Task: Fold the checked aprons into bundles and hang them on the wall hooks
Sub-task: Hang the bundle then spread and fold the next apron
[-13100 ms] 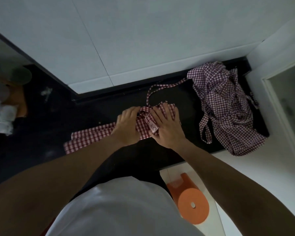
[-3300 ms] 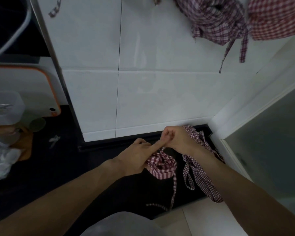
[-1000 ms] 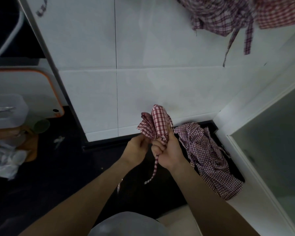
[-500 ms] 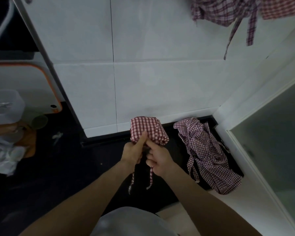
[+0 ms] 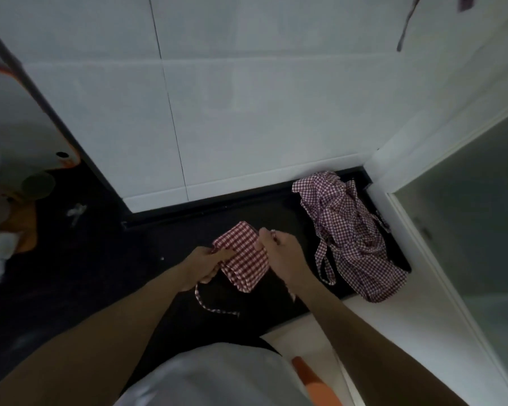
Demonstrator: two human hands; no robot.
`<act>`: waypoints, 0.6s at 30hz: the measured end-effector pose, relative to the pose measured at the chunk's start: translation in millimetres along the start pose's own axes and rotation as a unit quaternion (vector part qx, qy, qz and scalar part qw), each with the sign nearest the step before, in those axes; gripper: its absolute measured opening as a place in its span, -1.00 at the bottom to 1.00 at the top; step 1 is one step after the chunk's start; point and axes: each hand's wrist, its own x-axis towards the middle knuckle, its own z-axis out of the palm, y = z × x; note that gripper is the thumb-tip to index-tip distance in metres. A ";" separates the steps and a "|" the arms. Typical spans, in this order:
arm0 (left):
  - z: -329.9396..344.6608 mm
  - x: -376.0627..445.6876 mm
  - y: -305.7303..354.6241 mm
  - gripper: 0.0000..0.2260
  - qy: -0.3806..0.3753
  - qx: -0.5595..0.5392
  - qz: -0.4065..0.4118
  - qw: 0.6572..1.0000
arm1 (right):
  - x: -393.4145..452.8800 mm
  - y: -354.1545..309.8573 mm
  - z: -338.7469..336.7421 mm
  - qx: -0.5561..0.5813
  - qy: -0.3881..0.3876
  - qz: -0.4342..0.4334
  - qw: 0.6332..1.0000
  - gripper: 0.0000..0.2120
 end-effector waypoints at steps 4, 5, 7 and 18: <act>9.0 14.9 -5.9 -0.58 0.003 0.081 -0.046 0.996 | 7.6 19.4 18.4 -0.149 -0.137 -0.092 0.975 -0.64; 11.3 21.2 -6.9 -0.59 0.011 0.129 -0.050 0.990 | 11.7 33.2 28.4 -0.184 -0.170 -0.099 0.963 -0.71; 11.6 26.3 -8.0 -0.57 0.025 0.232 -0.037 0.972 | 19.0 53.2 41.7 -0.241 -0.185 -0.122 0.945 -0.84; 19.9 32.7 -15.6 -0.39 0.162 0.199 -0.097 0.962 | 56.9 41.0 40.1 -0.369 -0.170 -0.134 0.904 -0.38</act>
